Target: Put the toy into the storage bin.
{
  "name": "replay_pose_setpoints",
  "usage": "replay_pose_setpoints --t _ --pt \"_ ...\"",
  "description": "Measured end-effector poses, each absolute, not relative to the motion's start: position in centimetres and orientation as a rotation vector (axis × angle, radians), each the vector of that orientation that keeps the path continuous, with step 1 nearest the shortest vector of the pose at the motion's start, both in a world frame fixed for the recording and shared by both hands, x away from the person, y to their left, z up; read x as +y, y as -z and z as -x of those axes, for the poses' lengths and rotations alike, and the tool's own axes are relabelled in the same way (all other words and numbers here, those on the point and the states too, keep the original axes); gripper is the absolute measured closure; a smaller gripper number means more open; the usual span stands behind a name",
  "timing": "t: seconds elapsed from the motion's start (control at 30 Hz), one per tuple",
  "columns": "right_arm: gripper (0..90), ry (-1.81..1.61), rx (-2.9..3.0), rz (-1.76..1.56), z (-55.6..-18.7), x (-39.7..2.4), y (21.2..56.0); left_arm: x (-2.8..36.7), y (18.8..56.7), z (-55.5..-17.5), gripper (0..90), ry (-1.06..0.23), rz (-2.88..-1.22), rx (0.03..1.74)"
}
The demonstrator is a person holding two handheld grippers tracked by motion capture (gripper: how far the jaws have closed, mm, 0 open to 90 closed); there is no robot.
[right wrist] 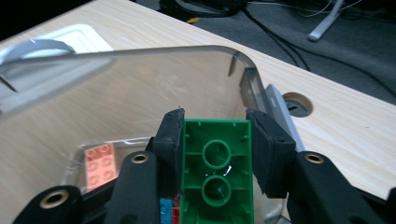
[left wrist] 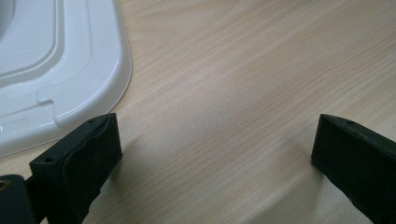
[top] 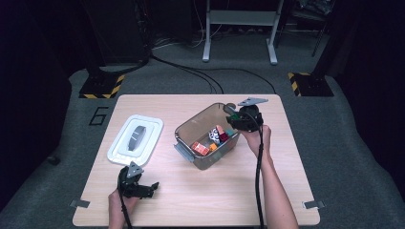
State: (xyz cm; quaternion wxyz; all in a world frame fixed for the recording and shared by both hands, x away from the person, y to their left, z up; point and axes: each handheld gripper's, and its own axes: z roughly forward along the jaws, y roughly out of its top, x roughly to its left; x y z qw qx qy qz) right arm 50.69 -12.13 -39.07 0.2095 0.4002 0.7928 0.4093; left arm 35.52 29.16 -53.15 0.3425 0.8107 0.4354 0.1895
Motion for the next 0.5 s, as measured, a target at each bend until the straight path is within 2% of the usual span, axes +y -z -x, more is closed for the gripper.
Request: replay_pose_setpoints --t 0.3,0.4,0.5 --pt "57.8 -1.075 2.209 -1.099 -50.78 -12.33 39.64 29.16 53.16 -35.52 1.5 -0.493 -2.107 1.131" --pt "53.0 -1.019 2.209 -1.081 -50.59 -12.06 39.51 29.16 53.15 -35.51 1.5 -0.493 -2.108 1.132" --pt "43.8 -1.010 2.199 -1.091 -50.35 -11.90 39.34 29.16 53.16 -35.51 1.5 -0.493 -2.107 1.132"
